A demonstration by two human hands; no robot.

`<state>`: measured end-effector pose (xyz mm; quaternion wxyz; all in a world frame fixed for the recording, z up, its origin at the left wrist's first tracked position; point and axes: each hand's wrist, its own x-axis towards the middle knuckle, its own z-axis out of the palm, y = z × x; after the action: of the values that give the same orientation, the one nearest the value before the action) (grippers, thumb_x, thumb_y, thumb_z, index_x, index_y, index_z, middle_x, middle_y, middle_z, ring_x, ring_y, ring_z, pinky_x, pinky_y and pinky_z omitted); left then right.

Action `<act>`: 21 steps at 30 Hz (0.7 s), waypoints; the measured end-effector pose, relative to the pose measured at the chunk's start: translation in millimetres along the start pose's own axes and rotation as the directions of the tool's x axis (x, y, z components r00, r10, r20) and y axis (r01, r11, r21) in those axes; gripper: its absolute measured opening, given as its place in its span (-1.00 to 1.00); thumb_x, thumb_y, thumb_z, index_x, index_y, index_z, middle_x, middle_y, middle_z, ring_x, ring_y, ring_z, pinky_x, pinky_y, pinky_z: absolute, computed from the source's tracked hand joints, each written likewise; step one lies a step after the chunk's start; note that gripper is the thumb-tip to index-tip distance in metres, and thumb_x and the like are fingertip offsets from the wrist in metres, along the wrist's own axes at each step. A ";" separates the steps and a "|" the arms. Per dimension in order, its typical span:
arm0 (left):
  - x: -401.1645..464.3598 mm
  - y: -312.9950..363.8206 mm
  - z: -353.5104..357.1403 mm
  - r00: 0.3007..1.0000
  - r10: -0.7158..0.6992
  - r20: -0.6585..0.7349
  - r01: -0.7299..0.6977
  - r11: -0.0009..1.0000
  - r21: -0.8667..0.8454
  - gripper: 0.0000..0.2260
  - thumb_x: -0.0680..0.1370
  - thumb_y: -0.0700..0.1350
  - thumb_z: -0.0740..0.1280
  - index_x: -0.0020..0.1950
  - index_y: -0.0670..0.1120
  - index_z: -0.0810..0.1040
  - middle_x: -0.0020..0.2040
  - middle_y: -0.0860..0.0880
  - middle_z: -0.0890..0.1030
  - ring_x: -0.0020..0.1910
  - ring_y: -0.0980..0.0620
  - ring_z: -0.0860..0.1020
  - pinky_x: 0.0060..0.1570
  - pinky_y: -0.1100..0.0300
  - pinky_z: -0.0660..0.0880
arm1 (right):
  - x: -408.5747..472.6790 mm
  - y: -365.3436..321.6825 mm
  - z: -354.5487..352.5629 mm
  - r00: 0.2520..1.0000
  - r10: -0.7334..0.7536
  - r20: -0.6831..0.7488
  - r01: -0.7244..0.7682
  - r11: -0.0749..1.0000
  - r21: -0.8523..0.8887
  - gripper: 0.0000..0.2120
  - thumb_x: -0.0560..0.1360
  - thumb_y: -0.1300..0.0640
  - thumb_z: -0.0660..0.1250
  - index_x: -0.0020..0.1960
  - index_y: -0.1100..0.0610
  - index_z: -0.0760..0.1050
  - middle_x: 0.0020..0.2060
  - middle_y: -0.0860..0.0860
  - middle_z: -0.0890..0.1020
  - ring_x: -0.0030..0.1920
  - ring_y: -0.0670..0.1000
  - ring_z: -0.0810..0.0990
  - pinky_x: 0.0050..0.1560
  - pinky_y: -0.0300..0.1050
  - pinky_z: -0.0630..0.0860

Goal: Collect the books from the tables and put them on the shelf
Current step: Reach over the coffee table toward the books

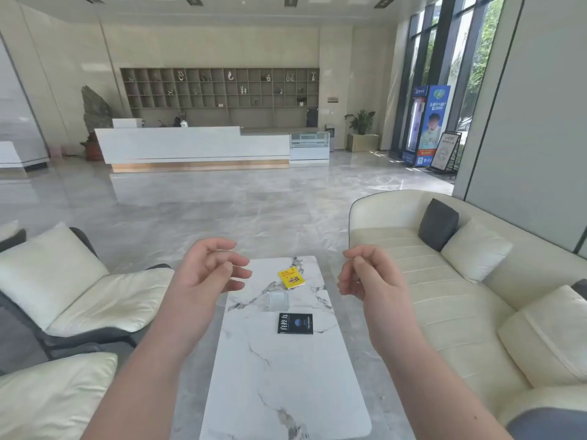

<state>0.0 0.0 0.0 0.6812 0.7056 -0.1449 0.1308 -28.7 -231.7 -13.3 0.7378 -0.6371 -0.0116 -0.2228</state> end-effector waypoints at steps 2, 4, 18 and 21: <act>3.2 -0.4 16.0 1.000 0.024 -0.012 -0.024 1.000 -0.014 -0.71 0.62 -0.40 0.14 0.10 -0.06 0.52 -0.16 0.01 0.70 -0.14 0.00 0.67 -0.03 0.02 0.57 | 5.5 -3.3 -13.7 1.000 -0.025 -0.004 0.025 0.999 -0.019 -0.77 0.61 0.33 0.11 -0.04 0.17 0.54 -0.38 0.03 0.55 -0.37 -0.01 0.49 -0.20 -0.10 0.48; 4.8 -3.2 38.5 1.000 0.019 -0.005 -0.019 0.999 -0.043 -0.71 0.62 -0.40 0.13 0.10 -0.06 0.51 -0.16 0.02 0.70 -0.14 0.01 0.67 -0.03 0.05 0.57 | 11.7 -4.0 -33.5 0.999 -0.032 0.006 0.033 0.999 -0.020 -0.77 0.61 0.34 0.11 -0.03 0.18 0.53 -0.37 0.04 0.54 -0.35 0.01 0.48 -0.20 -0.11 0.47; 52.8 -65.5 212.1 0.985 -0.056 0.163 0.065 0.996 -0.054 -0.68 0.62 -0.40 0.13 0.09 -0.02 0.53 -0.10 -0.03 0.70 -0.09 -0.04 0.67 0.04 -0.03 0.56 | 66.7 19.9 -193.1 0.982 -0.006 -0.191 -0.010 0.997 -0.083 -0.80 0.61 0.35 0.11 0.02 0.21 0.50 -0.36 0.04 0.53 -0.34 -0.01 0.49 -0.17 -0.11 0.49; 80.0 -84.1 247.6 0.979 -0.048 0.198 0.064 0.995 -0.076 -0.68 0.62 -0.40 0.13 0.10 -0.02 0.53 -0.09 -0.04 0.70 -0.08 -0.06 0.67 0.05 -0.03 0.55 | 95.1 31.2 -219.2 0.973 0.007 -0.230 -0.030 0.995 -0.098 -0.82 0.61 0.36 0.11 0.03 0.24 0.49 -0.38 0.04 0.52 -0.31 0.03 0.48 -0.17 -0.10 0.48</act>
<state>102.9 -247.0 -56.5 0.6953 0.6904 -0.1966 0.0352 9.2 -466.0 -55.0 0.7030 -0.6437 0.0908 -0.2883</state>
